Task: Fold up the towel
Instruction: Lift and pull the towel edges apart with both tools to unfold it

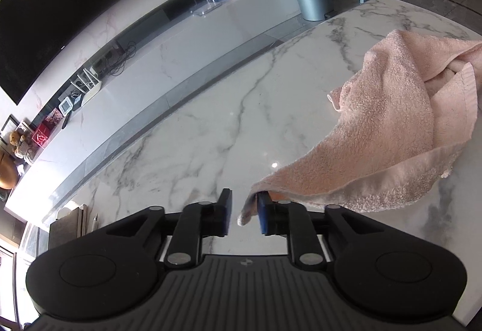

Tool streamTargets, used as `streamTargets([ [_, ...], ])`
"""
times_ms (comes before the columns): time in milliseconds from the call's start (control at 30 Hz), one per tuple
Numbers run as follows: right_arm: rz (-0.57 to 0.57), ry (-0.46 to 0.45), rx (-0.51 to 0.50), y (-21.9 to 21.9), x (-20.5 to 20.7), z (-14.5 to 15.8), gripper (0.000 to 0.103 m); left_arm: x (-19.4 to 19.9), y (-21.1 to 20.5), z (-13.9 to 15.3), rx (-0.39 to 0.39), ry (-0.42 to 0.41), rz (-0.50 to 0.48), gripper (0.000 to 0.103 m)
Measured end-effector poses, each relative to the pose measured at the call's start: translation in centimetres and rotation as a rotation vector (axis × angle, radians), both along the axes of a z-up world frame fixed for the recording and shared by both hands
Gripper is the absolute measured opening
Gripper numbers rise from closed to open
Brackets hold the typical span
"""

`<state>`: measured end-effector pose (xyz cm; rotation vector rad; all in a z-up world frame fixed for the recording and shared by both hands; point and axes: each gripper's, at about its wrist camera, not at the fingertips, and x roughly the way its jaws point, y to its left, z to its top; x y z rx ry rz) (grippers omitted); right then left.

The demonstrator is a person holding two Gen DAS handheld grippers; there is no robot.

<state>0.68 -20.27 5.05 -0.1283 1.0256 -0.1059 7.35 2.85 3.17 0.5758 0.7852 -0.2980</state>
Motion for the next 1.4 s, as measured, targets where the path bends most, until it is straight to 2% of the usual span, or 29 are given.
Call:
streamTargets([
  [33, 0.001, 0.0, 0.005, -0.1, -0.1, 0.0, 0.007, -0.3, -0.2, 0.1, -0.006, -0.003, -0.012, 0.047],
  [233, 0.009, 0.005, 0.013, 0.1, 0.0, 0.1, 0.007, -2.4, -2.4, 1.7, -0.143, 0.015, -0.105, 0.048],
  [300, 0.013, 0.004, 0.02, 0.1, -0.1, 0.2, 0.008, -3.2, -4.4, 2.0, -0.157, 0.017, -0.161, 0.048],
  [500, 0.026, 0.001, 0.048, -0.1, -0.6, 0.4, 0.017, -5.4, -9.8, 2.0, -0.156, 0.01, -0.309, 0.054],
  [667, 0.034, -0.004, 0.083, -0.5, -1.1, 0.5, 0.036, -6.4, -14.0, 0.7, -0.12, 0.006, -0.391, 0.054],
  [800, 0.031, -0.005, 0.104, -1.1, -1.4, 0.4, 0.037, -6.2, -16.7, -0.4, -0.112, 0.028, -0.423, 0.054],
  [933, 0.031, 0.0, 0.123, -1.7, -1.2, 0.0, 0.037, -5.6, -18.4, -1.8, -0.076, 0.033, -0.412, 0.053],
  [1067, 0.034, 0.008, 0.143, -2.3, -0.9, -0.7, 0.037, -4.8, -19.2, -2.9, -0.068, 0.059, -0.385, 0.041],
  [1233, 0.037, 0.017, 0.168, -3.0, -0.4, -1.5, 0.036, -3.7, -19.3, -3.8, -0.042, 0.065, -0.332, 0.015],
  [1333, 0.04, 0.017, 0.179, -2.9, -0.4, -2.1, 0.012, -3.1, -18.3, -3.3, -0.055, 0.062, -0.309, 0.006],
  [1400, 0.053, 0.01, 0.166, -2.8, -0.2, -2.0, 0.008, -2.6, -17.2, -2.8, -0.044, 0.058, -0.288, 0.005],
])
